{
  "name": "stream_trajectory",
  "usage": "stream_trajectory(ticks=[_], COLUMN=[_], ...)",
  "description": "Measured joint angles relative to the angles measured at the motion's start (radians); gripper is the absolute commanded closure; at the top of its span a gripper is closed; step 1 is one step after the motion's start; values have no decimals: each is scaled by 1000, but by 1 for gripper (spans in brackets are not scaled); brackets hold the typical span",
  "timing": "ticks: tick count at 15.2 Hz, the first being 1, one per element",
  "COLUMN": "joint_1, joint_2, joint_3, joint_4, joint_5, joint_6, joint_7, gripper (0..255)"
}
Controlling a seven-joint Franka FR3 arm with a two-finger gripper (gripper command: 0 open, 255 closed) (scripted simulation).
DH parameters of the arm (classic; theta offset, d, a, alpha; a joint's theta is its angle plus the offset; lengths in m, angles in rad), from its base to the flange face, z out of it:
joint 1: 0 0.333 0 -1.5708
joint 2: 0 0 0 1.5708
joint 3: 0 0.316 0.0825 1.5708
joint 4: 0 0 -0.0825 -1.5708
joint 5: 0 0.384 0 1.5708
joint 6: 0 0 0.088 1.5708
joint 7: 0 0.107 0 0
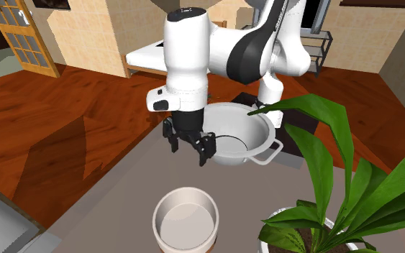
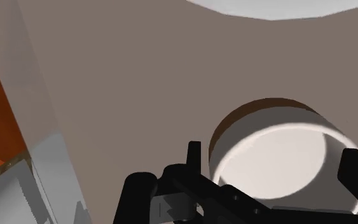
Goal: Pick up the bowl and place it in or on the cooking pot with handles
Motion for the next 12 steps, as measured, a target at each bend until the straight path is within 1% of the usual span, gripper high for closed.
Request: stream_trajectory(ticks=[4, 8, 10, 12], joint_1=[-3, -13, -11, -13], joint_2=[149, 316, 358, 377], joint_3=[-1, -4, -3, -3], joint_4=[115, 277, 314, 317], joint_5=[1, 4, 3, 4], joint_6=[28, 28, 31, 48], joint_7=[-5, -18, -16, -18], gripper=[0, 0, 0, 0])
